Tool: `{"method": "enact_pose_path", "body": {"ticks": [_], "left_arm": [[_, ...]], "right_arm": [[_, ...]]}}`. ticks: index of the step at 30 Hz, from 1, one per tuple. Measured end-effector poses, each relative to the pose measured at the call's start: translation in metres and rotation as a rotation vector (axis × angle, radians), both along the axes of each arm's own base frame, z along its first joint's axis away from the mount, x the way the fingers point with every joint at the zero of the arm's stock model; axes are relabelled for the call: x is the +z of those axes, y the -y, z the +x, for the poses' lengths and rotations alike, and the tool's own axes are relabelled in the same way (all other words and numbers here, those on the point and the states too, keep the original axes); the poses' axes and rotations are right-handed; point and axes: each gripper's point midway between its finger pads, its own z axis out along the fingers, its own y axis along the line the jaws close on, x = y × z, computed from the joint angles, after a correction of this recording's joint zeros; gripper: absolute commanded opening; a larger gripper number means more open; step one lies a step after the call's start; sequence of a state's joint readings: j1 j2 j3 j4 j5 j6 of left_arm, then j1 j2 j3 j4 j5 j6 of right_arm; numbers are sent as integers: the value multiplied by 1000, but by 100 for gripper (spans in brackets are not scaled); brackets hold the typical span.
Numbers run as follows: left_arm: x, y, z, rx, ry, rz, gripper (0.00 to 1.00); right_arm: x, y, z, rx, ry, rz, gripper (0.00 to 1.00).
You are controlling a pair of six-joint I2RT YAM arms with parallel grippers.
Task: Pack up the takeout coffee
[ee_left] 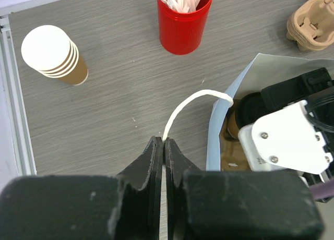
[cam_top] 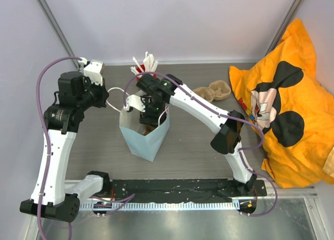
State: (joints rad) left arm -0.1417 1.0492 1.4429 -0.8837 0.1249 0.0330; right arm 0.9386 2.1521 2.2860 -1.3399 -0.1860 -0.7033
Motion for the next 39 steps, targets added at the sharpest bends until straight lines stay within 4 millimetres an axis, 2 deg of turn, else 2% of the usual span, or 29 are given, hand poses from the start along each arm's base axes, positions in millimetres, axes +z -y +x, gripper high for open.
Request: {"method": "enact_pose_path", "body": {"ticks": [6,21,34,39], "left_arm": [[0,1,0,-3,0,-2,6],[0,3,-1,-18,-2,-12,7],[0,4,-2,-27,-6,-21,7],[0,6,-2,-39,-7,-27,6]], "right_arm": [[23,-2,-1,1,30,55,77],[101,1,-8,-6,131,242,77],[137,14,-8,-28,194,316,76],[158,27,2,-74,247,357,75]]}}
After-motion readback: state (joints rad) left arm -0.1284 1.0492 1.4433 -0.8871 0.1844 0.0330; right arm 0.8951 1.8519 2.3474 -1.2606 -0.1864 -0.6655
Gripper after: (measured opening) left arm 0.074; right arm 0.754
